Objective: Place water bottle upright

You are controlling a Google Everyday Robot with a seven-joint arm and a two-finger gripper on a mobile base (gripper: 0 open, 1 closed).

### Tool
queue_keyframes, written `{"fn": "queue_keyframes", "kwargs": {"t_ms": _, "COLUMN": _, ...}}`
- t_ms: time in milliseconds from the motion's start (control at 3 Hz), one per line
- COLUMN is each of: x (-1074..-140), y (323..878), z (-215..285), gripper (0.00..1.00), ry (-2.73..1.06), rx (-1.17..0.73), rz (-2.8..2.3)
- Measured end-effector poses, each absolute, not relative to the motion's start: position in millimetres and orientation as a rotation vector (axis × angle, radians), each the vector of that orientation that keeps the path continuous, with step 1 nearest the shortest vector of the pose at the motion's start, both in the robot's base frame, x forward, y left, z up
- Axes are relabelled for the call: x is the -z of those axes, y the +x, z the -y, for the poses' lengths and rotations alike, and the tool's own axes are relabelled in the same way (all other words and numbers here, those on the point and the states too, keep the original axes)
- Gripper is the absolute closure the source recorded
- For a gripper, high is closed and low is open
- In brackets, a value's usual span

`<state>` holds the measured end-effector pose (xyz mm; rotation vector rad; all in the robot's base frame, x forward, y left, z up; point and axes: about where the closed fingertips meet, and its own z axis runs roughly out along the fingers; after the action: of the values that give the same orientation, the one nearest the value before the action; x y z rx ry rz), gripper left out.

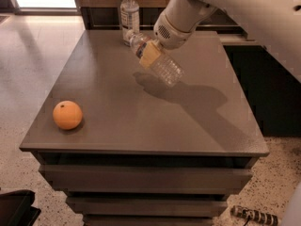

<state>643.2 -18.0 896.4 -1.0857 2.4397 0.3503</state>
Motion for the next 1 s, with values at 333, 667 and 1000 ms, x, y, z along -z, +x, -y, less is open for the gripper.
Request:
{"fn": "queue_keyframes", "kwargs": {"t_ms": 333, "x": -907.9, "y": 650.7, "z": 27.8, "gripper": 1.00, "ry": -1.058, "rx": -0.483, "rz": -2.265}}
{"fn": "queue_keyframes", "kwargs": {"t_ms": 667, "x": -919.8, "y": 660.0, "z": 35.0, "gripper": 1.00, "ry": -1.045, "rx": -0.571, "rz": -2.116}}
{"fn": "queue_keyframes", "kwargs": {"t_ms": 1000, "x": -927.4, "y": 662.7, "z": 38.6, "gripper": 1.00, "ry": -1.041, "rx": -0.621, "rz": -1.970}}
